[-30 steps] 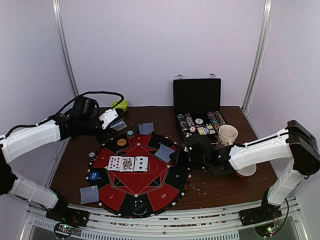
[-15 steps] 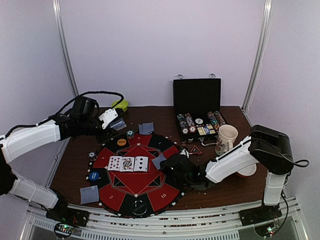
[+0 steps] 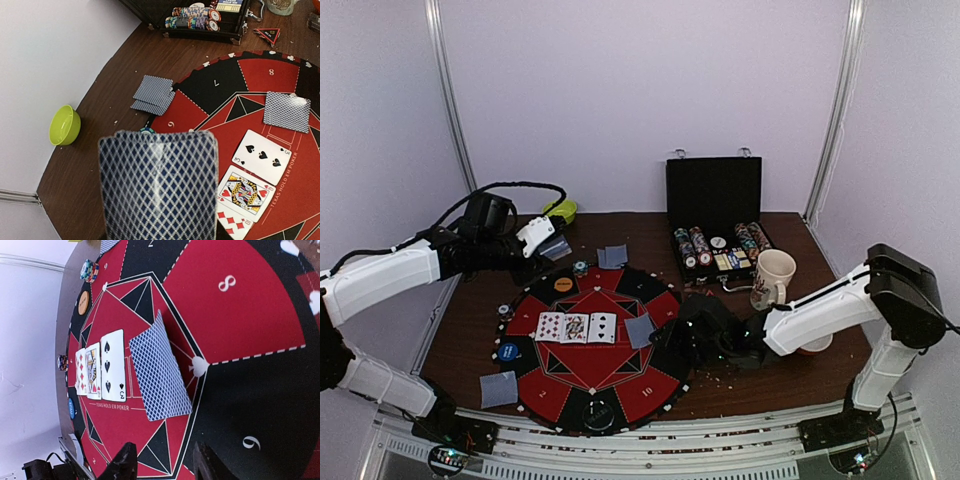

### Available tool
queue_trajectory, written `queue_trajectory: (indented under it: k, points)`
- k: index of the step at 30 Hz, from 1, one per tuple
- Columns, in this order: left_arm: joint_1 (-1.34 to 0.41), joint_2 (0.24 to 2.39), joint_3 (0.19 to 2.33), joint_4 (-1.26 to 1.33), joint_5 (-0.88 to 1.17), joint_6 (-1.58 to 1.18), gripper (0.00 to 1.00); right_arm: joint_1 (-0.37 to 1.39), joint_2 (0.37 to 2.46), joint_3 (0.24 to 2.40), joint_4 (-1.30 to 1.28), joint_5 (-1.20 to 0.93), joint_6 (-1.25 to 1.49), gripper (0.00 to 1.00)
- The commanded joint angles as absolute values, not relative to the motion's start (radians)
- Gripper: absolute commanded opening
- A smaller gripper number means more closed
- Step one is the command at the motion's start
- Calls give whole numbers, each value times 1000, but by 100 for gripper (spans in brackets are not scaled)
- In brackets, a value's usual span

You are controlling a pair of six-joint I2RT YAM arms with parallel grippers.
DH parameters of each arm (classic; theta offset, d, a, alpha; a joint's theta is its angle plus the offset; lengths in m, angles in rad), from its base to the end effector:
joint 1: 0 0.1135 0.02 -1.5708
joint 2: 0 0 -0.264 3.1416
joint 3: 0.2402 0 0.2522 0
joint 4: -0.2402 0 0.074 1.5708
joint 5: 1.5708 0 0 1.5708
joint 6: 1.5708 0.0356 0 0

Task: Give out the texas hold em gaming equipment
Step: Place the poker card in the community card area, then adjust the poker card in the community card area.

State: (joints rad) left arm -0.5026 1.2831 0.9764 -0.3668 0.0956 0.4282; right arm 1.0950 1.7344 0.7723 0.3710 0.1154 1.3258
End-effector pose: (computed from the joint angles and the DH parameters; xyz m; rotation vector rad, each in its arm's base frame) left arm 0.2457 -0.1390 0.2816 1.0533 1.9823 -0.1475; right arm 0.1608 0.3031 0.1464 0.3564 2.4202 1.1702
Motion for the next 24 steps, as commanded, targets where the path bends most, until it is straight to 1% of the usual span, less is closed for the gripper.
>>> queue_trajectory:
  k: [1, 4, 6, 8, 12, 16, 20, 22, 24]
  points:
    - [-493, 1265, 1003, -319, 112, 429, 37, 1047, 1666, 866, 103, -37, 1081, 42]
    - [-492, 1266, 1003, -322, 113, 431, 37, 1006, 1681, 966, -43, -61, 916, 48]
    - [-491, 1266, 1005, -321, 117, 432, 37, 955, 1738, 1046, -121, -118, 825, 48]
    - [-492, 1267, 1005, -322, 127, 435, 38, 928, 1799, 1136, -191, -128, 728, 48]
    - [-491, 1270, 1004, -321, 133, 437, 37, 902, 1909, 1260, -250, -159, 640, 46]
    - [-492, 1268, 1003, -322, 133, 440, 37, 885, 1978, 1299, -270, -164, 608, 40]
    - [-492, 1269, 1002, -322, 136, 439, 37, 884, 2022, 1302, -237, -216, 613, 27]
    - [-492, 1270, 1003, -322, 134, 439, 37, 885, 2037, 1291, -200, -270, 640, 22]
    - [-491, 1270, 1002, -323, 132, 441, 37, 884, 2036, 1267, -149, -276, 669, 16]
